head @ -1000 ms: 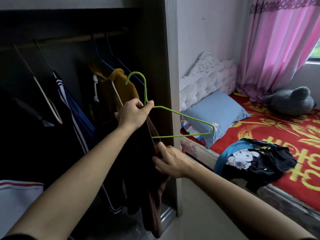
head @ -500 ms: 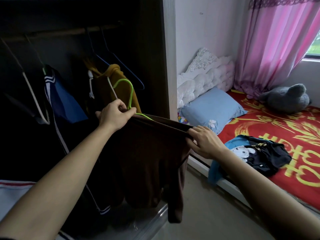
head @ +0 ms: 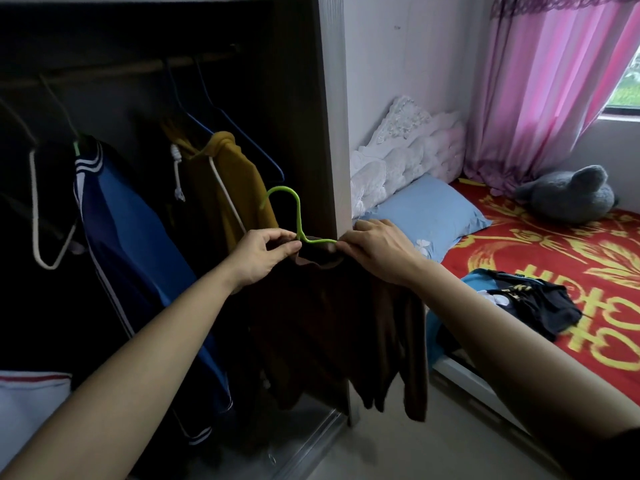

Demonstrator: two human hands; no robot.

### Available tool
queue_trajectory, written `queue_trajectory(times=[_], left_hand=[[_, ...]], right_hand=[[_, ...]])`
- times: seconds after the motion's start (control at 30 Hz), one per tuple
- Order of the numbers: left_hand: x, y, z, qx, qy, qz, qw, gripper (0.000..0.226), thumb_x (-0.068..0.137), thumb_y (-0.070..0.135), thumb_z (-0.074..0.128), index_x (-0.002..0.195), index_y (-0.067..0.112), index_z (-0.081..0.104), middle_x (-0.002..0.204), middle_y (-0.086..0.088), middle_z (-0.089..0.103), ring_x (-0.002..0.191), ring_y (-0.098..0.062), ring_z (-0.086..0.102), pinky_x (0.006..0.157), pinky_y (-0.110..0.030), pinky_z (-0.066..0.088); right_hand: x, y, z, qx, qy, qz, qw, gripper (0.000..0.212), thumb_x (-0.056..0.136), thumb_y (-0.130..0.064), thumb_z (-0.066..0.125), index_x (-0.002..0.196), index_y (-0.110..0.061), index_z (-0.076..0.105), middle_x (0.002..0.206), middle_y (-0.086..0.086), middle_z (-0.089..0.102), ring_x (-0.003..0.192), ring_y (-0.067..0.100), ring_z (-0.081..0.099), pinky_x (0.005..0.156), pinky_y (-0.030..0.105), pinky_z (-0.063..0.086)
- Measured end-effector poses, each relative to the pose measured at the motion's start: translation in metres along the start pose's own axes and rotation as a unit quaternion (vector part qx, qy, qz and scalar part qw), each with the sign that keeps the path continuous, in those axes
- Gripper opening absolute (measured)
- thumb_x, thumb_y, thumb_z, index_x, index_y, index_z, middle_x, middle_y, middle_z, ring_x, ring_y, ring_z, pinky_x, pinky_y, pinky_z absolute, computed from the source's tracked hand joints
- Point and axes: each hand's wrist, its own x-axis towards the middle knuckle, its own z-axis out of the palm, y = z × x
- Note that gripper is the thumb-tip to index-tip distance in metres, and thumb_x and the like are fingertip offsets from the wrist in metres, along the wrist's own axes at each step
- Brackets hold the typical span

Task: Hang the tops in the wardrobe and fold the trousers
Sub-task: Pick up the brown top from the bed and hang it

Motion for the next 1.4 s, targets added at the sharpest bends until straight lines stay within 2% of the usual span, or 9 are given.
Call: queue_trajectory(times=[0.2,0.4,0.57,0.7,0.87,1.03,1.1,1.27,1.4], left_hand=[[0.008,-0.005,-0.019,-0.093,0.169,0.035,0.981,0.006,0.088,0.032,0.069,0.093,0.029,0.073,0.103,0.003,0.070,0.097,-0.008,0.066,0.083,-0.018,0.052],[0.012,-0.013,-0.013,-0.068,0.138,0.040,0.987,0.016,0.087,0.035,0.069,0.096,0.023,0.074,0.104,-0.001,0.068,0.097,-0.009,0.065,0.083,-0.019,0.050],[0.010,-0.015,-0.027,-0.127,0.173,0.042,0.976,0.020,0.095,0.034,0.061,0.094,0.017,0.070,0.078,0.011,0.070,0.076,-0.001,0.066,0.066,-0.016,0.050],[0.006,-0.020,-0.032,-0.100,0.157,0.031,0.982,0.024,0.098,0.042,0.052,0.095,0.022,0.065,0.082,0.012,0.067,0.079,-0.003,0.064,0.069,-0.019,0.049],[0.000,-0.023,-0.043,-0.117,0.209,0.022,0.971,0.021,0.099,0.039,0.050,0.101,0.020,0.058,0.093,0.004,0.068,0.091,-0.012,0.064,0.078,-0.026,0.049],[-0.016,-0.029,-0.059,-0.037,0.076,0.005,0.996,0.044,0.088,0.052,0.062,0.122,0.025,0.057,0.113,0.012,0.064,0.104,-0.001,0.059,0.091,-0.025,0.047],[-0.022,-0.033,-0.064,-0.022,0.021,0.001,1.000,0.033,0.090,0.042,0.064,0.118,0.024,0.064,0.107,0.009,0.069,0.099,-0.007,0.066,0.089,-0.030,0.052],[-0.029,-0.041,-0.074,-0.068,0.112,0.039,0.991,0.010,0.093,0.023,0.063,0.097,0.026,0.072,0.091,0.006,0.074,0.088,-0.008,0.070,0.070,-0.019,0.052],[-0.020,-0.054,-0.093,0.084,0.128,0.036,0.988,0.023,0.087,0.040,0.069,0.106,0.029,0.069,0.113,0.008,0.064,0.109,-0.012,0.058,0.092,-0.040,0.045]], right_hand=[[-0.018,0.027,0.008,-0.046,-0.073,0.043,0.995,0.039,0.102,-0.049,0.039,0.115,-0.026,0.068,0.111,0.002,0.053,0.105,0.024,0.053,0.094,0.038,0.036],[-0.005,0.010,-0.004,0.129,0.042,0.065,0.989,0.032,0.102,-0.045,0.043,0.109,-0.024,0.066,0.110,-0.001,0.050,0.102,0.016,0.051,0.087,0.033,0.045],[0.003,0.018,-0.013,0.159,-0.028,0.100,0.982,0.032,0.101,-0.044,0.047,0.112,-0.024,0.069,0.121,0.001,0.049,0.114,0.016,0.048,0.101,0.034,0.042],[0.005,0.017,-0.017,0.227,0.037,0.111,0.967,0.019,0.102,-0.038,0.049,0.104,-0.029,0.066,0.114,-0.004,0.050,0.107,0.007,0.048,0.096,0.025,0.038],[0.008,0.010,-0.023,0.180,-0.007,0.110,0.978,0.024,0.103,-0.041,0.044,0.110,-0.027,0.062,0.112,-0.004,0.049,0.096,0.009,0.052,0.090,0.027,0.043],[0.016,-0.017,-0.041,0.166,0.025,0.089,0.982,0.025,0.104,-0.039,0.042,0.109,-0.025,0.061,0.103,-0.005,0.060,0.091,0.011,0.056,0.083,0.035,0.049],[0.021,-0.029,-0.052,0.154,0.027,0.094,0.983,0.026,0.103,-0.041,0.043,0.110,-0.026,0.063,0.098,-0.005,0.066,0.088,0.013,0.060,0.079,0.041,0.052],[0.042,-0.059,-0.076,0.110,0.028,0.068,0.991,0.026,0.100,-0.040,0.051,0.106,-0.024,0.070,0.096,-0.004,0.071,0.082,0.010,0.060,0.070,0.032,0.049],[0.053,-0.075,-0.090,0.025,0.037,0.075,0.996,0.025,0.099,-0.039,0.052,0.103,-0.022,0.071,0.093,-0.001,0.071,0.077,0.016,0.058,0.065,0.033,0.048]])
